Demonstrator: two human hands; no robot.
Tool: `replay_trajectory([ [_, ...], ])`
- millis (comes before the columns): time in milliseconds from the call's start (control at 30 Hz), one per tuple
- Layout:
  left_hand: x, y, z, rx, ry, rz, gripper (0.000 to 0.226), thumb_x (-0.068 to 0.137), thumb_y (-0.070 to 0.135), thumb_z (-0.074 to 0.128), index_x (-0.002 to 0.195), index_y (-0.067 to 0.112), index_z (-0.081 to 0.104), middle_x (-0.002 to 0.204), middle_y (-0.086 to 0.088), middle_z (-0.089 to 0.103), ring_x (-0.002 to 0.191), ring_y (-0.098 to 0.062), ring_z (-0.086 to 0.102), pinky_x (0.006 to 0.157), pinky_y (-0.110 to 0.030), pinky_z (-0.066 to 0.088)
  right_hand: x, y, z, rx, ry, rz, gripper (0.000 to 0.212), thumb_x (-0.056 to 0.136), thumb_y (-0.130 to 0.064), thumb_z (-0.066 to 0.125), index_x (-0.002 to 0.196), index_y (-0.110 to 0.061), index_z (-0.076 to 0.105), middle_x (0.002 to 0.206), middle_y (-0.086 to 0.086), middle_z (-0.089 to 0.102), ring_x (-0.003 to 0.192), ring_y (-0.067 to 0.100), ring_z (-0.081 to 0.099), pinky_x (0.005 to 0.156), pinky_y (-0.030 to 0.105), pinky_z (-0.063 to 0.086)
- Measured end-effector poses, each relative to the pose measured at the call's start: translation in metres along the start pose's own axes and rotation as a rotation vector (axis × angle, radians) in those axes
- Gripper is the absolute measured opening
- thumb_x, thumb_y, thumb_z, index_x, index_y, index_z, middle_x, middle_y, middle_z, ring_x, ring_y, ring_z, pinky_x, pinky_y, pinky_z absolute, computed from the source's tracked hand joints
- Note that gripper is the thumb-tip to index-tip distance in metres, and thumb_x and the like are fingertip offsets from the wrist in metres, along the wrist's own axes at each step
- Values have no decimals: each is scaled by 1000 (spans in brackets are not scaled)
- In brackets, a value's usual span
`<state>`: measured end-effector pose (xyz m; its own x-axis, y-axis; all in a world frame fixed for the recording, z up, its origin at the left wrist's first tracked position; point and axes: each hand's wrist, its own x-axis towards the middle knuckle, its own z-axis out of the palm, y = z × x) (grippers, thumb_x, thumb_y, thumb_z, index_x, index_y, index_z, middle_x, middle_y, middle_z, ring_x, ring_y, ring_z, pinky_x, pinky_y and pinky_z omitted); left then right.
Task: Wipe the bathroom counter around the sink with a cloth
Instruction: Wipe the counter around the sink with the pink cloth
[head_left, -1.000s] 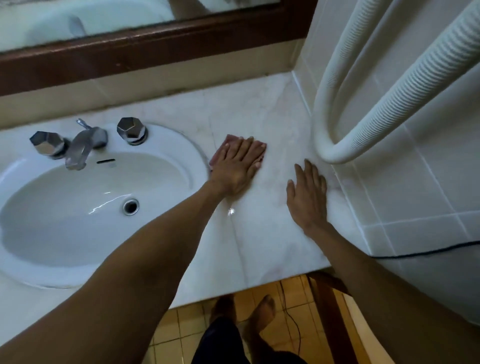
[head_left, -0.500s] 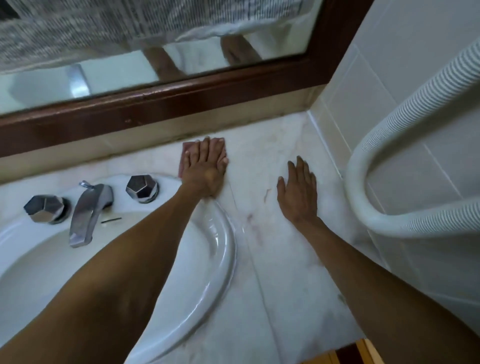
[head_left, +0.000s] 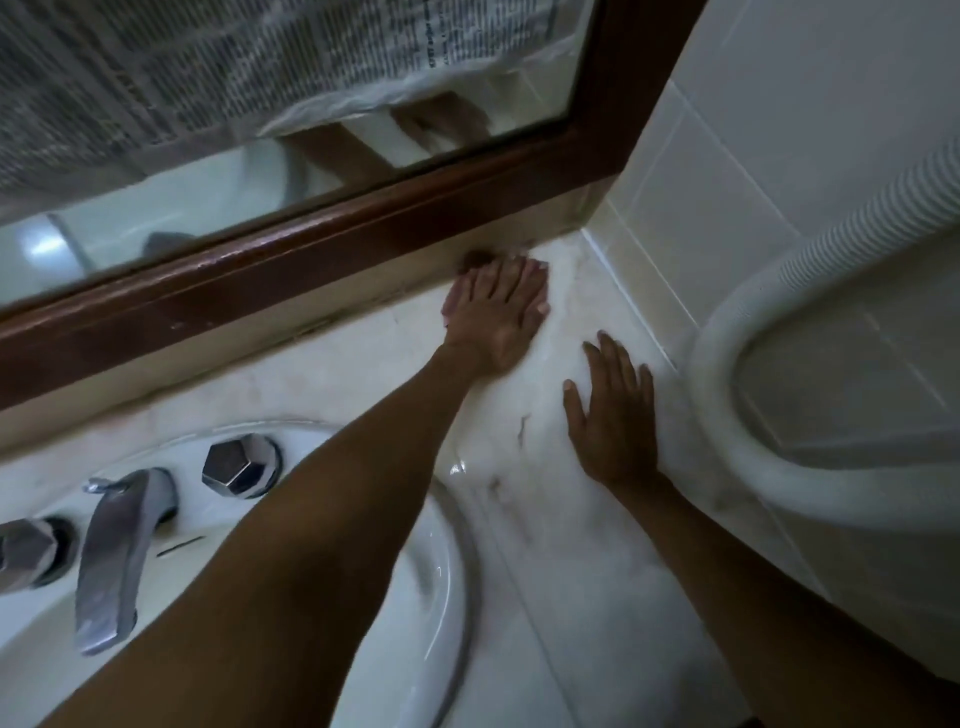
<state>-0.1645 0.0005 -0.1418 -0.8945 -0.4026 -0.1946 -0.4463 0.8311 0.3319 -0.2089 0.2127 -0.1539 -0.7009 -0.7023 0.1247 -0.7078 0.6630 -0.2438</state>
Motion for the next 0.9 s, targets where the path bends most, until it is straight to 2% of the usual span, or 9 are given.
replay_trajectory([
  [100, -37, -26, 3, 45, 25, 137, 65, 106, 59, 10, 163, 32, -4, 172, 3, -7, 158, -20, -10, 127, -47, -8, 0, 1, -1, 3, 13, 2, 53, 101, -42, 39, 148, -16, 41, 159, 6, 35, 147, 22, 31, 120, 48, 23],
  [233, -58, -33, 3, 11, 57, 67, 69, 107, 58, 19, 163, 19, 12, 172, -2, 4, 159, -18, -1, 128, -38, -7, -2, -2, 0, -25, 58, 17, 52, 101, -41, 40, 147, -15, 43, 158, 6, 37, 147, 21, 33, 119, 47, 24],
  [467, 42, 19, -12, -39, 20, 91, 66, 107, 55, 15, 162, 18, 18, 171, -4, 16, 158, -23, 13, 126, -41, 7, -1, -2, 1, -7, 84, 11, 52, 101, -41, 43, 146, -15, 45, 157, 6, 38, 146, 21, 34, 118, 47, 26],
  [567, 55, 26, -11, -36, -7, 156, 68, 107, 55, 17, 163, 16, 16, 171, -7, 13, 158, -25, 10, 127, -41, 5, 1, 0, 0, 13, 71, 18, 52, 99, -42, 44, 145, -17, 45, 158, 4, 37, 146, 20, 34, 118, 46, 26],
  [700, 14, -6, -9, -14, 17, 272, 71, 106, 58, 24, 163, 18, 15, 171, -5, 13, 158, -20, 8, 128, -38, 1, 0, 2, 2, 22, 77, 9, 52, 100, -40, 45, 146, -17, 44, 159, 3, 36, 147, 19, 33, 118, 47, 26],
  [800, -18, -32, -14, 36, 30, 268, 70, 106, 58, 28, 163, 20, 16, 171, -1, 14, 158, -18, 8, 128, -37, 1, -1, 1, 3, 6, 66, 14, 52, 100, -40, 44, 146, -16, 44, 159, 5, 36, 147, 20, 33, 118, 47, 26],
  [900, -14, -31, -16, 74, 45, 219, 69, 106, 57, 25, 163, 21, 16, 171, -1, 14, 158, -18, 9, 126, -35, -1, 0, 0, 4, -19, 51, 20, 53, 101, -40, 42, 147, -15, 44, 159, 6, 36, 147, 21, 32, 119, 48, 24],
])
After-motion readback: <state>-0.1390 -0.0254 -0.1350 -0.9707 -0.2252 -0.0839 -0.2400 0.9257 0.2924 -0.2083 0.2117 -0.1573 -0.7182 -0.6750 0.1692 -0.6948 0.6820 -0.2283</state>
